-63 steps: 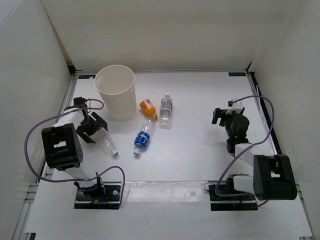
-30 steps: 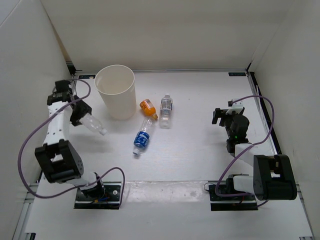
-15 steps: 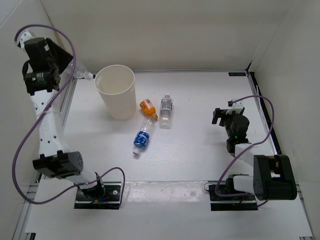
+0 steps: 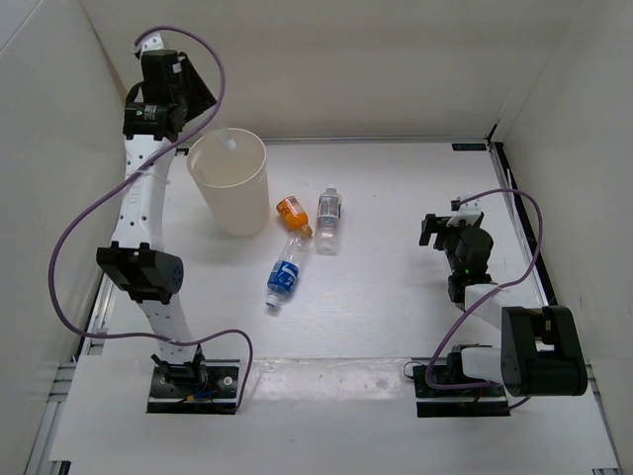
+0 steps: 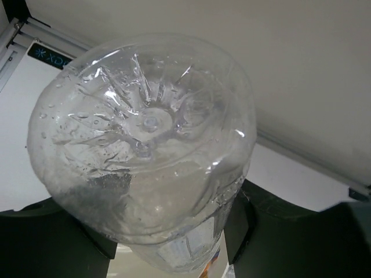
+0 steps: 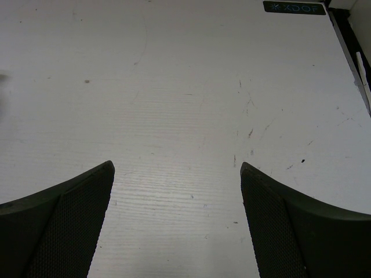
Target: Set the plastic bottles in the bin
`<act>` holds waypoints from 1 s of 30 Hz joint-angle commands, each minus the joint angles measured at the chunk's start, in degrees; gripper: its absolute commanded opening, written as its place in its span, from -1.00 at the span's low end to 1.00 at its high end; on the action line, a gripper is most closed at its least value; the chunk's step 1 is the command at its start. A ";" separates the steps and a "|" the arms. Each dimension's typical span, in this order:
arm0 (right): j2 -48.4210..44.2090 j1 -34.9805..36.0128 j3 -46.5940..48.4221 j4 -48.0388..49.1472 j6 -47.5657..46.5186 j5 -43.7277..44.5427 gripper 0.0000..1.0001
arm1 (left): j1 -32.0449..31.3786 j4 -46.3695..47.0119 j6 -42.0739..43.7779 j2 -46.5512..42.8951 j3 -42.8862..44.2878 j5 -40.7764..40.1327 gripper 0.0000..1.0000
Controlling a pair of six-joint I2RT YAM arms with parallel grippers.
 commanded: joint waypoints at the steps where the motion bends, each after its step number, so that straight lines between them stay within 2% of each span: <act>1: -0.31 0.10 1.34 1.99 -0.06 0.80 0.81 | -1.83 -2.90 4.62 -1.61 0.16 -4.10 0.29; 6: -0.14 -0.17 1.43 1.82 -0.24 0.53 0.81 | -2.88 -2.55 5.86 -4.15 -7.64 -5.60 0.38; 8: -0.05 -0.17 1.52 1.90 -0.15 0.44 0.81 | -2.88 -3.16 5.77 -4.69 -8.98 -5.69 0.53; 10: -0.05 -0.17 1.43 1.90 -0.15 0.10 0.81 | -2.80 -4.30 5.15 -4.86 -10.03 -6.13 0.60; 15: -0.14 -0.26 1.52 1.90 -0.15 0.36 0.81 | -2.71 -5.98 5.68 -5.48 -10.04 -7.44 1.00; 22: -0.05 0.01 1.43 1.82 -0.15 0.80 0.81 | 1.23 -4.14 6.21 -10.48 -8.63 -8.50 1.00; 25: -0.14 0.36 1.34 1.99 -0.24 1.06 0.81 | 5.72 1.90 5.42 -16.45 -14.77 -8.06 1.00; 28: -0.14 0.27 1.25 2.08 -0.24 1.15 0.81 | 10.46 7.96 2.70 -24.45 -26.54 -7.89 1.00; 29: -0.14 0.27 1.34 2.25 -0.33 1.23 0.81 | 12.83 8.86 0.34 -27.68 -34.48 -6.75 1.00; 30: -0.14 0.36 1.25 2.34 -0.24 1.41 0.81 | 14.07 10.09 -0.29 -29.02 -37.26 -4.74 1.00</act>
